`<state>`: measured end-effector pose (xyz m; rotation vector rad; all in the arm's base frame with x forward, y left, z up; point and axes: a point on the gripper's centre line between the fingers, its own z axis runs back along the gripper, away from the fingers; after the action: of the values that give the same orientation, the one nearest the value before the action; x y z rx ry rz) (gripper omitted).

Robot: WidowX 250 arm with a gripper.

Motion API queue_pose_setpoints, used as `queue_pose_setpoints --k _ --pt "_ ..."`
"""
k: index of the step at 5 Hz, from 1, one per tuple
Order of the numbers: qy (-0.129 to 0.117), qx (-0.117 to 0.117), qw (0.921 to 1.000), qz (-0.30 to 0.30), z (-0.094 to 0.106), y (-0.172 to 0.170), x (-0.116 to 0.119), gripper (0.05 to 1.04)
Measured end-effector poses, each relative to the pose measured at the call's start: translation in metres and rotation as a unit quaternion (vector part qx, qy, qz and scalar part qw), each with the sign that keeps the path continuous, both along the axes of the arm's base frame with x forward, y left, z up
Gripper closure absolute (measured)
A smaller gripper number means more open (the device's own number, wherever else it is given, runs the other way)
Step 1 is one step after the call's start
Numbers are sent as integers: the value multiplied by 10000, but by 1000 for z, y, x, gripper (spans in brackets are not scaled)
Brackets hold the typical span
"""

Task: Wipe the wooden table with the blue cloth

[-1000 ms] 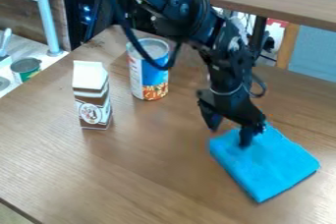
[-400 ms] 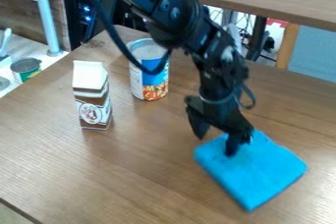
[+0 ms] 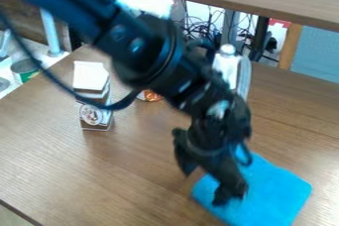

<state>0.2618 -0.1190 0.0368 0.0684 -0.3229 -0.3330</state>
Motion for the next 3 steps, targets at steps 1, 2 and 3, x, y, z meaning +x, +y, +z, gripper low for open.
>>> queue_pose_setpoints --k 1,2,3 --pt "67 392 9987 -320 -10 -2 -41 83" --pt "-108 361 9982 -469 3 -7 -55 83" --pt "-445 27 9980 -444 38 -20 -45 83"
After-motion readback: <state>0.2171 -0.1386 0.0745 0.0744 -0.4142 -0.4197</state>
